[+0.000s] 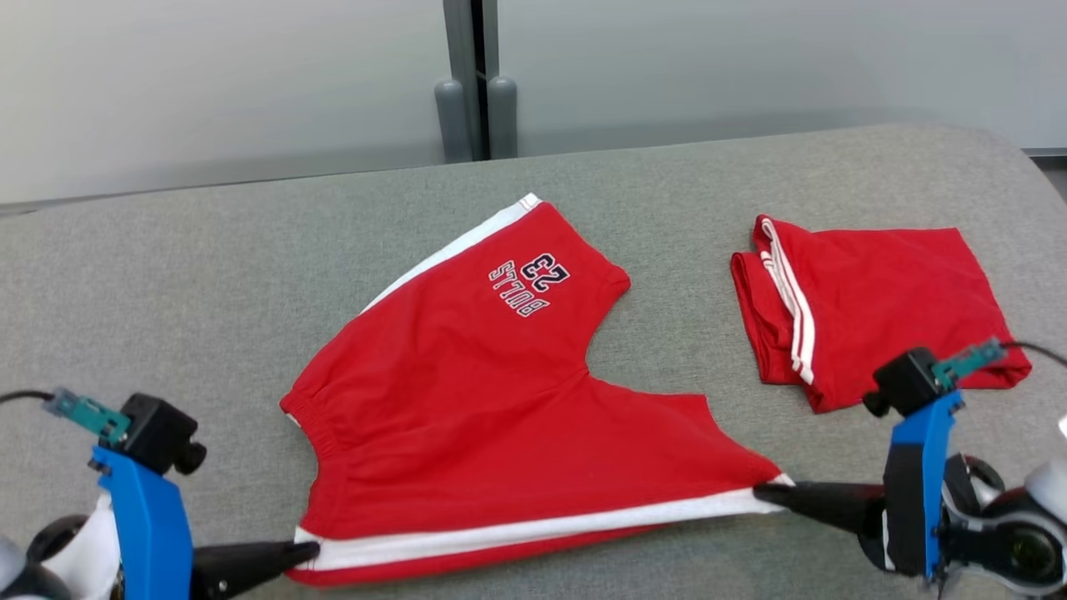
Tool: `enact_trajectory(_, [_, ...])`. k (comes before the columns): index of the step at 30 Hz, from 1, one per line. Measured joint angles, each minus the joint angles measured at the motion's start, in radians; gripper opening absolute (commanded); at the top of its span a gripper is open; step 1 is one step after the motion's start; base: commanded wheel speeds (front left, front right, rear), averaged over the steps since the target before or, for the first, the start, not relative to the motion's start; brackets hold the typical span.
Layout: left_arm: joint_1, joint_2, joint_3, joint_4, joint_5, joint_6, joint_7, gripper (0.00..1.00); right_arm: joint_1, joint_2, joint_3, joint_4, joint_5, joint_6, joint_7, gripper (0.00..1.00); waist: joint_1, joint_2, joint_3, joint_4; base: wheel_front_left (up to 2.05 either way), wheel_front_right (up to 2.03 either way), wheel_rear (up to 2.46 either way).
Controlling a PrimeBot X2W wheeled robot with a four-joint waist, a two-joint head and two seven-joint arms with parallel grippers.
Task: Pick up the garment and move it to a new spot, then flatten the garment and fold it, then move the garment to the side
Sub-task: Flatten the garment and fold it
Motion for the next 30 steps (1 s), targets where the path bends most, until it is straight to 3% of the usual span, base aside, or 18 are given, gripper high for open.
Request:
enact_trajectory(5, [-0.064, -0.011, 0.046, 0.018, -0.074, 0.000, 0.062, 0.00, -0.126, 0.041, -0.045, 0.059, 0.030, 0.000, 0.159, 0.00, 0.0001, 0.0001, 0.049, 0.014, 0.00, 0.00, 0.00])
enact_trajectory(7, [-0.133, -0.033, 0.092, 0.054, -0.120, 0.000, 0.115, 0.00, -0.252, 0.092, -0.067, 0.157, 0.015, 0.000, 0.266, 0.00, 0.0002, 0.0004, 0.093, 0.029, 0.00, 0.00, 0.00])
enact_trajectory(14, [-0.312, -0.123, 0.163, 0.199, -0.140, 0.000, 0.267, 0.00, -0.579, 0.259, -0.144, 0.451, -0.090, 0.000, 0.436, 0.00, 0.0004, 0.0005, 0.214, 0.087, 0.00, 0.00, 0.00])
enact_trajectory(21, [-0.429, -0.197, 0.199, 0.309, -0.137, 0.000, 0.381, 0.00, -0.837, 0.397, -0.220, 0.692, -0.290, 0.000, 0.518, 0.00, 0.0004, 0.0007, 0.329, 0.166, 0.00, 0.00, 0.00])
enact_trajectory(30, [-0.477, -0.277, 0.244, 0.376, -0.116, 0.000, 0.423, 0.00, -1.019, 0.513, -0.309, 0.918, -0.499, 0.000, 0.541, 0.00, 0.0003, 0.0007, 0.422, 0.240, 0.00, 0.00, 0.00])
